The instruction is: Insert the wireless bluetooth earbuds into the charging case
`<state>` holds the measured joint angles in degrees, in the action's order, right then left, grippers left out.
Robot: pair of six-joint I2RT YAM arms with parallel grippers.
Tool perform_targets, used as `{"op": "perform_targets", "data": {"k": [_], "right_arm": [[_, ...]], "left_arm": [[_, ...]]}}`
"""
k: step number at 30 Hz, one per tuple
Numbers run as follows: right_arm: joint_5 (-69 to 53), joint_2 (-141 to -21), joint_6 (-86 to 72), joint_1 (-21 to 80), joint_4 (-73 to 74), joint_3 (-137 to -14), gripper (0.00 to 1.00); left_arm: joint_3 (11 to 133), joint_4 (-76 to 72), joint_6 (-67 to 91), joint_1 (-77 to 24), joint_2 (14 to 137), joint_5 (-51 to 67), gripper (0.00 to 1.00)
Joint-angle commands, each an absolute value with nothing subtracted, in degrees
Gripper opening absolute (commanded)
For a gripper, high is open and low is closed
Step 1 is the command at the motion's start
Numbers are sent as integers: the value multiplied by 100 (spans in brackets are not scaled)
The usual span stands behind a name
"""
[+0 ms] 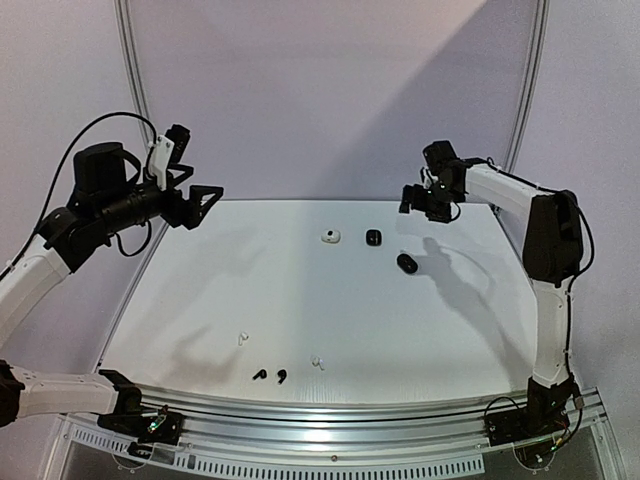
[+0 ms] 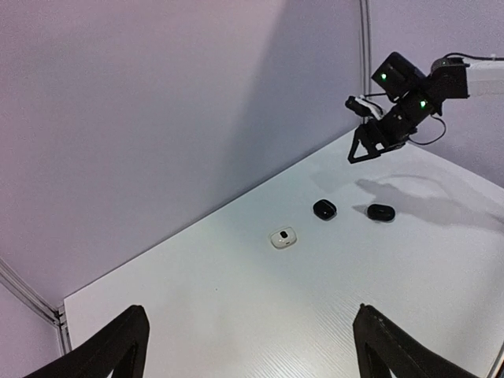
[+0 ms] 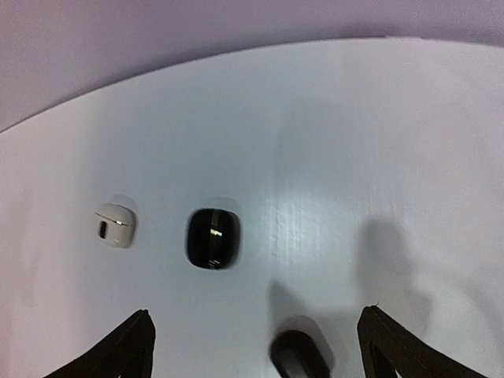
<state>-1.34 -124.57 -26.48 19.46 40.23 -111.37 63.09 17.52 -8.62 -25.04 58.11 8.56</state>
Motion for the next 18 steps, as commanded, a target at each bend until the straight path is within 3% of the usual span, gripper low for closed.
{"op": "perform_targets", "data": {"k": [1, 11, 18], "right_arm": [[380, -13242, -2772, 2290, 3478, -11804, 91], [697, -14546, -2796, 2706, 3176, -12712, 89], [952, -14994, -2532, 2879, 3527, -13117, 83]], "left_arm": [[6284, 1648, -959, -2397, 5884, 861, 92], [6292, 1579, -947, -2362, 6018, 903, 92], [6343, 1504, -1000, -2350, 6106, 931, 92]]}}
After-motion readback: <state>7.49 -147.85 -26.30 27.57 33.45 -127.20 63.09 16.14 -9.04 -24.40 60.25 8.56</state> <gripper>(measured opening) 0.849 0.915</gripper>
